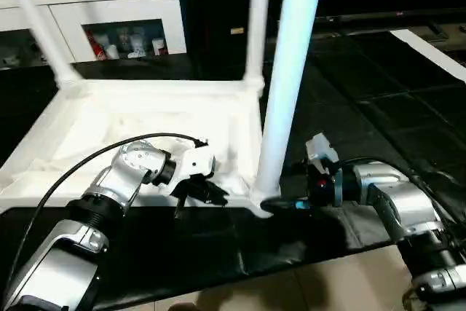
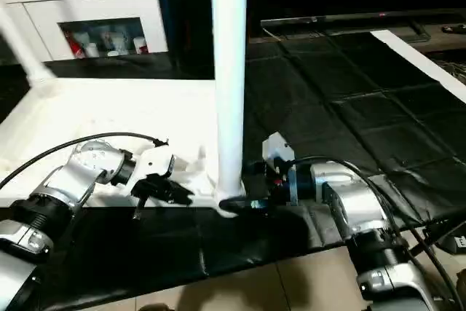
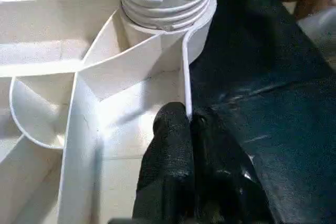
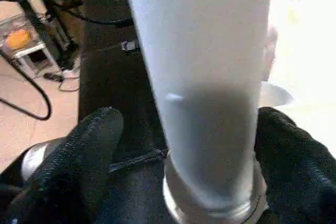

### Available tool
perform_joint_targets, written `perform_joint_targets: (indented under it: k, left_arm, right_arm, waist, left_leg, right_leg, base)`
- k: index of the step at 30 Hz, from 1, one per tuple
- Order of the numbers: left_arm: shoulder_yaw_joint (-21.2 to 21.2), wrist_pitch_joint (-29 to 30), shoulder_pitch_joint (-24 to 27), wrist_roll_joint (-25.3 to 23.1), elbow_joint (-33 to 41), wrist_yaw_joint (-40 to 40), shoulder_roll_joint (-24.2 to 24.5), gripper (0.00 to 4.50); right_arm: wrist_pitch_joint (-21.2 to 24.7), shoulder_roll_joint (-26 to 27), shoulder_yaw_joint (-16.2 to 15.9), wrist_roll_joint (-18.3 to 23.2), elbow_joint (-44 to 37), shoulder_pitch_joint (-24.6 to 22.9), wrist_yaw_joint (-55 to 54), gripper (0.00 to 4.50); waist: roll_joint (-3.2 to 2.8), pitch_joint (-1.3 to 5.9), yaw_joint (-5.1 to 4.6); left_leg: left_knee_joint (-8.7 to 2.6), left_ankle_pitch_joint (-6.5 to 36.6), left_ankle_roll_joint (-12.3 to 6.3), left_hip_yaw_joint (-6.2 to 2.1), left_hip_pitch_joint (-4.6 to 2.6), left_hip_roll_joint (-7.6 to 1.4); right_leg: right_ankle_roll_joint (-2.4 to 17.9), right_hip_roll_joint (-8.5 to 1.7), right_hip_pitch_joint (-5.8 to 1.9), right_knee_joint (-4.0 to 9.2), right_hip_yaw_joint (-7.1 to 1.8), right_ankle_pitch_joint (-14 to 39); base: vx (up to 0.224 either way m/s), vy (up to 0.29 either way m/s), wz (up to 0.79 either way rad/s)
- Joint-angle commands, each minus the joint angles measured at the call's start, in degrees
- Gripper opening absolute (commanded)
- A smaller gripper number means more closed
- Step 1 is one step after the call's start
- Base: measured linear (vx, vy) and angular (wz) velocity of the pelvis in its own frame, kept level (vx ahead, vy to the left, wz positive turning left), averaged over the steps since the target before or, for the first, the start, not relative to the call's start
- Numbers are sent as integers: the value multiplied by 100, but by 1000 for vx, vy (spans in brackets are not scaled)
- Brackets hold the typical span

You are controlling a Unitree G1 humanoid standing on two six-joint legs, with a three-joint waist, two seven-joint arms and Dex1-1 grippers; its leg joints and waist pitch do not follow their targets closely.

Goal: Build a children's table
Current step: Rotate leg to tighten

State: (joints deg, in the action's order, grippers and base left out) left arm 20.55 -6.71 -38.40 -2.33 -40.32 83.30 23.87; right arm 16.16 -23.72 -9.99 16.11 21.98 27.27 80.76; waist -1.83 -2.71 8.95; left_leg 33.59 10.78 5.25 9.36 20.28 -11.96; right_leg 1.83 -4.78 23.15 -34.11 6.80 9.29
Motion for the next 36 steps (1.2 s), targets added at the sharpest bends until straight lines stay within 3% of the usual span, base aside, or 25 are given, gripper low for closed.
perform_joint_targets:
  k: [1, 7, 13, 15, 20, 29, 32, 36]
  left_arm:
    - [165, -214, -86, 43, 240, 281, -34, 0]
    - [187, -255, -39, 37, 293, 345, 1, 0]
    - [165, -268, -23, 25, 283, 311, 25, 0]
    - [161, -274, -25, 22, 268, 288, 25, 0]
    - [147, -291, -21, 10, 229, 248, 31, 0]
    - [104, -248, -14, -11, 200, 121, 17, 0]
    - [33, -134, -29, -20, 134, -56, -21, 0]
    - [-78, 130, -89, -45, 9, -456, -144, 0]
  right_arm:
    - [-3, -40, -83, 4, 79, 140, 160, 375]
    - [34, -117, -155, 68, 66, 186, 373, 326]
    - [-50, -137, -214, -1, 129, 167, 471, 285]
    - [-75, -142, -249, -14, 143, 162, 507, 251]
    - [-93, -139, -286, -23, 144, 157, 520, 216]
    - [-112, -124, -338, -26, 97, 74, 525, 204]
    - [-6, -51, -354, 46, -61, -36, 476, 204]
    - [186, 116, -257, 188, -313, -240, 169, 203]
  waist:
    - [-4, 411, -32]
    - [34, 434, 1]
    - [48, 421, 14]
    - [42, 427, 20]
    - [29, 431, 26]
    - [18, 430, 30]
    - [-7, 434, 29]
    - [3, 427, 35]
  left_leg:
    - [-367, 1073, -302, 3, -26, -169]
    - [-351, 862, -365, 18, -17, -179]
    - [-348, 875, -363, 29, -7, -162]
    - [-345, 838, -366, 27, -5, -167]
    - [-342, 838, -364, 26, -9, -169]
    - [-341, 874, -358, 25, -5, -165]
    - [-338, 894, -342, 25, -12, -163]
    - [-345, 912, -336, 23, -17, -167]
  right_leg:
    - [1012, -400, -336, 396, -329, 1517]
    - [1096, -404, -342, 331, -331, 1146]
    - [978, -420, -344, 369, -326, 1453]
    - [976, -416, -340, 360, -328, 1404]
    - [1004, -411, -338, 350, -325, 1331]
    - [991, -411, -342, 357, -321, 1360]
    - [1000, -403, -342, 353, -321, 1313]
    - [1016, -395, -340, 357, -320, 1275]
  base:
    - [0, 0, 0]
    - [0, 0, 0]
    - [0, 0, 0]
    - [0, 0, 0]
    - [0, 0, 0]
    - [0, 0, 0]
    - [0, 0, 0]
    - [0, 0, 0]
